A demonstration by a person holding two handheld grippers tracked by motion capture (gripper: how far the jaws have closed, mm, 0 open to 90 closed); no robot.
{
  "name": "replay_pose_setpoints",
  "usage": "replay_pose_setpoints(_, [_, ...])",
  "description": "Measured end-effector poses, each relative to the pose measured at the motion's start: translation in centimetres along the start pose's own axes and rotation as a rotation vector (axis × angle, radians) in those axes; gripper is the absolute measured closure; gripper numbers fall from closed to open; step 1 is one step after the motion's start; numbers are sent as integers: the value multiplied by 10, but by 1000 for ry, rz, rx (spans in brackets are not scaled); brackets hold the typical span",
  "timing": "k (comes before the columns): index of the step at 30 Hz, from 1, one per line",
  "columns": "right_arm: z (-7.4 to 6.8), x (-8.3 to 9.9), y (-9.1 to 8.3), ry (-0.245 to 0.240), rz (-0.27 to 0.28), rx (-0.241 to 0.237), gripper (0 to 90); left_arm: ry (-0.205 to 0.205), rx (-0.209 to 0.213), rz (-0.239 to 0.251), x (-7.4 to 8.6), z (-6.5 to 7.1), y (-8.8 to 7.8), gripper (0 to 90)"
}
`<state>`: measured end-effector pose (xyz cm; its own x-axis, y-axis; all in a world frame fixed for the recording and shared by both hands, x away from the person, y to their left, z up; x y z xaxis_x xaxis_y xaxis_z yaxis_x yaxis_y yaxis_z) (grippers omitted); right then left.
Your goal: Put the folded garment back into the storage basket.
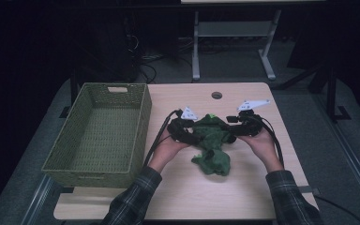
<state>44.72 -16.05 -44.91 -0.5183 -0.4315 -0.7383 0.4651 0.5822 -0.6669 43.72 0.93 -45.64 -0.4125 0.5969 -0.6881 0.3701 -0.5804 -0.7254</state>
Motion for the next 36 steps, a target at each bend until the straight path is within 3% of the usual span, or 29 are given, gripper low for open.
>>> replay_pose_setpoints(2, [7, -1, 6, 6, -24, 18, 480, -9, -14, -5, -5, -10, 6, 326])
replay_pose_setpoints(6, [19, 2, 16, 21, -19, 40, 498, -21, -23, -20, -10, -25, 16, 356])
replay_pose_setpoints(14, [37, 16, 34, 67, -61, 52, 514, 0, -50, -33, -14, -44, 35, 413])
replay_pose_setpoints(22, [41, 23, 48, 81, -89, 43, 564, 3, -50, -65, -5, -51, 55, 462])
replay_pose_setpoints(27, [46, 28, 59, 98, -107, 57, 593, 20, -80, -86, -1, -57, 65, 507])
replay_pose_setpoints(32, [45, 30, 65, 89, -118, 62, 640, 22, -70, -88, 0, -56, 72, 568])
replay_pose_setpoints(36, [44, 29, 65, 87, -115, 57, 691, 48, -72, -115, 0, -54, 78, 637])
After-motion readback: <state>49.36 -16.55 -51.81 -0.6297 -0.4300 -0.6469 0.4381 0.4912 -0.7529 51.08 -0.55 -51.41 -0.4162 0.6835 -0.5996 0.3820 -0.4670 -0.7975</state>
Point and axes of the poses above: each handheld gripper's, and its own axes: y roughly forward along the jaws, x roughly out of its underside, z roughly to its right, the point moved 7 cm from there along y, roughly forward along the jaws, and after that the axes turned 5 degrees about -z, right-handed, at the moved point
